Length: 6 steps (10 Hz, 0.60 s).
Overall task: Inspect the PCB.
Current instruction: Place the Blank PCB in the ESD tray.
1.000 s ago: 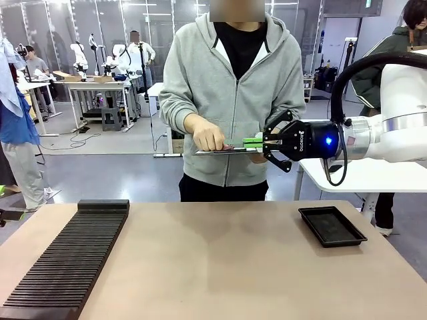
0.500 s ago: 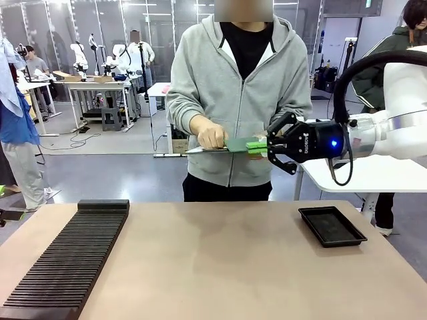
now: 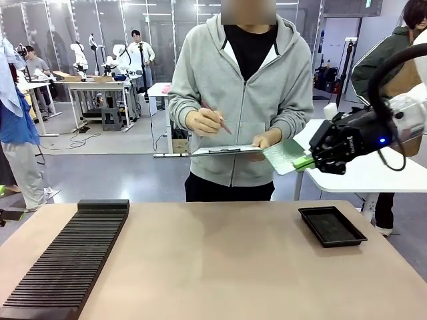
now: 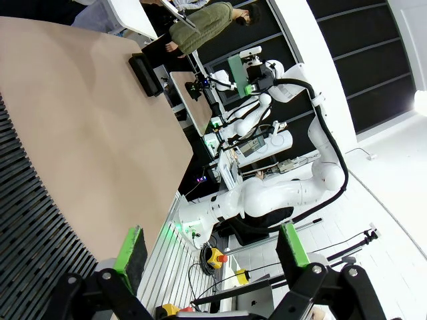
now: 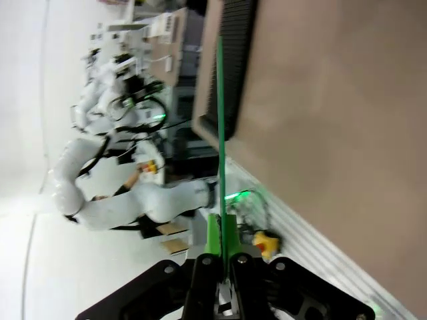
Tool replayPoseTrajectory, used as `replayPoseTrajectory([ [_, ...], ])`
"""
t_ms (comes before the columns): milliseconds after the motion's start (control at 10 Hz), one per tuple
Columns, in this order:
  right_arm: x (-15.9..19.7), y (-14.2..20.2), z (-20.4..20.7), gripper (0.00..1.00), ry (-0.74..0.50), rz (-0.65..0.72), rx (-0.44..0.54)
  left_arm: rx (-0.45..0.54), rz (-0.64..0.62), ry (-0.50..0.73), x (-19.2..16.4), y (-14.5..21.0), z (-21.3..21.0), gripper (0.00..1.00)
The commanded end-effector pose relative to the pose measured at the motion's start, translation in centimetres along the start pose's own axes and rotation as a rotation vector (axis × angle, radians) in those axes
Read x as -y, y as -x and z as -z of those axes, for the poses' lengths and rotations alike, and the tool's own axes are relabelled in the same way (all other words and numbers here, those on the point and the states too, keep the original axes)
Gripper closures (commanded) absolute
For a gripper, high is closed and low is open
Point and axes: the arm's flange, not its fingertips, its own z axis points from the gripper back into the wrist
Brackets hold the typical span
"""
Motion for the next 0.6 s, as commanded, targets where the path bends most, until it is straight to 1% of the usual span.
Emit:
replayPoseTrajectory([
  [0,1.6,-1.1,-0.7,0.97,0.152,-0.044,0.050,0.001,0.002,-0.001,0.1,0.0,-0.1,0.00],
  [100,2.5,-1.1,-1.1,0.97,0.184,-0.032,0.034,0.001,0.002,-0.001,0.1,0.0,-0.1,0.00],
  [300,4.0,-1.2,-1.4,0.97,0.181,-0.001,0.018,0.001,0.002,-0.001,0.1,0.0,-0.1,0.00],
  [400,4.2,-1.0,-1.3,0.97,0.187,0.002,0.015,0.001,0.002,-0.001,0.1,0.0,-0.1,0.00],
  [500,3.4,-0.5,-1.1,0.97,0.112,0.003,0.039,0.001,0.002,-0.001,0.1,0.0,-0.1,0.00],
])
